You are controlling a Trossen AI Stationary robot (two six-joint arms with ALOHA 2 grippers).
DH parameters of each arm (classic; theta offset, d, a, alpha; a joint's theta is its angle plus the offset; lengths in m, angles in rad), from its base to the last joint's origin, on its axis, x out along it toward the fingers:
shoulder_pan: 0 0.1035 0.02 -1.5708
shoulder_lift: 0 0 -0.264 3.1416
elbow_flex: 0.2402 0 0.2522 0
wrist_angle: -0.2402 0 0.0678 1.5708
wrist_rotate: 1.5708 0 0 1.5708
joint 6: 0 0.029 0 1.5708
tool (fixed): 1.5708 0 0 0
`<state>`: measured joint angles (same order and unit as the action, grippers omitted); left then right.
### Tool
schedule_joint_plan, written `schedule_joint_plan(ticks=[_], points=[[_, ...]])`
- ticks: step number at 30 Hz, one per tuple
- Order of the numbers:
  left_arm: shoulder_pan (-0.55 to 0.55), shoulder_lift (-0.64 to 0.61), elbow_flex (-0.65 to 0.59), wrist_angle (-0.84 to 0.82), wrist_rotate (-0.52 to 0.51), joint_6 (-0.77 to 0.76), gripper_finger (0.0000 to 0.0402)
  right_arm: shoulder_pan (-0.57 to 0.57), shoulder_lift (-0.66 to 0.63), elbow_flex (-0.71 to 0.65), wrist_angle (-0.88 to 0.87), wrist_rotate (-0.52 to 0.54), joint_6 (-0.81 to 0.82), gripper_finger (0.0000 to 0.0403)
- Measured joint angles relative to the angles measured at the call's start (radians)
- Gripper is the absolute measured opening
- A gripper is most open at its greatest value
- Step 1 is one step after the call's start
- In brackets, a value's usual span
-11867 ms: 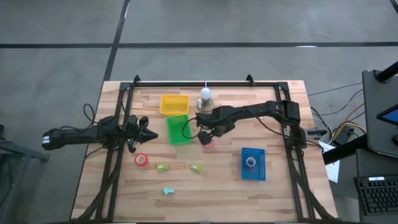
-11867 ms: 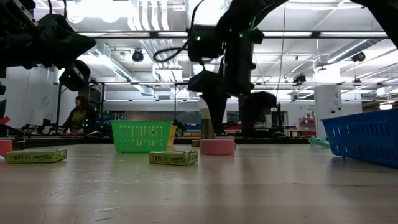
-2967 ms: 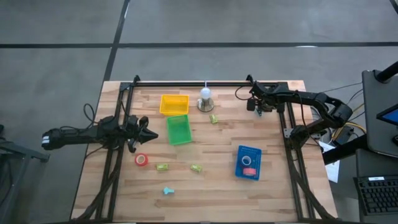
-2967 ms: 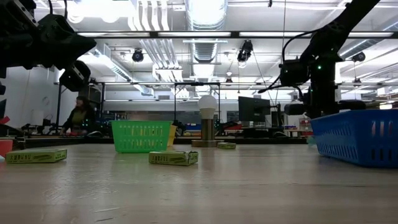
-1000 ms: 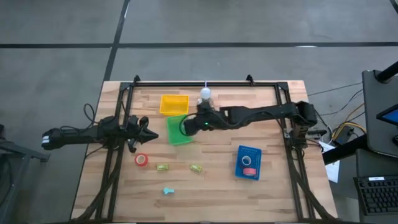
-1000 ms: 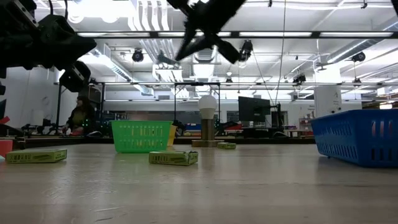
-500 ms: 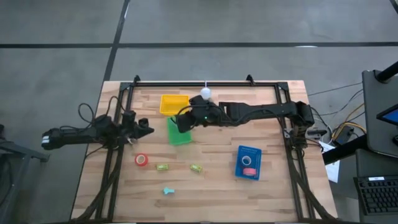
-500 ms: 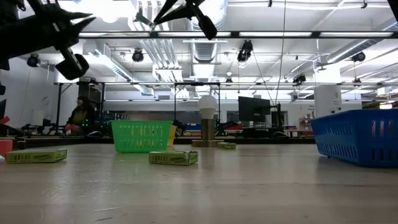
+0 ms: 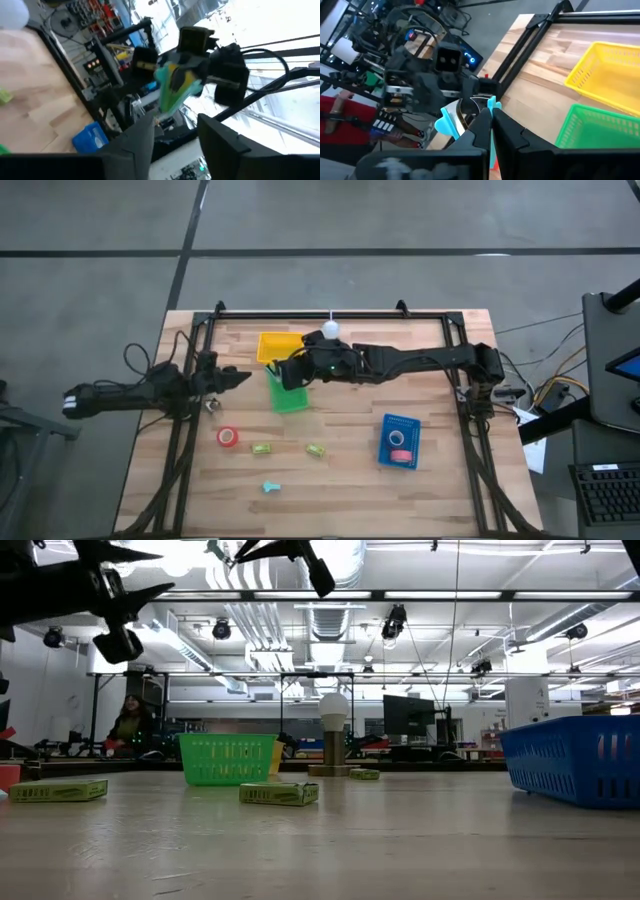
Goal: Pick and place Stapler, Stapler remover, tape
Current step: Put the light blue staple remover into the green bin
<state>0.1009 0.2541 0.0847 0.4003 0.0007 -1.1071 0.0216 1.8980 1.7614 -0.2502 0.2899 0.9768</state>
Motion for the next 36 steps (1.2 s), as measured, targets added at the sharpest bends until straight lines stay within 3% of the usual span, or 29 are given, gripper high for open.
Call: schedule_joint_plan(ticks=[8,15,22,29,36], points=[[0.0,0.125,0.118,0.022,-0.035,0.16,0.0174,0.0,0.023,0.001,0.033,-0.001,0.018,0.0008],[0.001,0.233,0.165,0.024,-0.037,0.174,0.0172,0.0,0.024,0.002,0.091,-0.004,0.018,0.0008],[0.001,0.259,0.185,0.04,-0.026,0.213,0.0169,-0.001,0.024,0.001,0.069,0.002,0.029,0.0008],[0.001,0.261,0.186,0.041,-0.021,0.215,0.014,-0.003,0.024,-0.001,0.064,0.002,0.043,0.0008],[0.001,0.261,0.186,0.053,-0.026,0.209,0.0084,-0.003,0.024,-0.001,0.039,0.001,0.045,0.0008]])
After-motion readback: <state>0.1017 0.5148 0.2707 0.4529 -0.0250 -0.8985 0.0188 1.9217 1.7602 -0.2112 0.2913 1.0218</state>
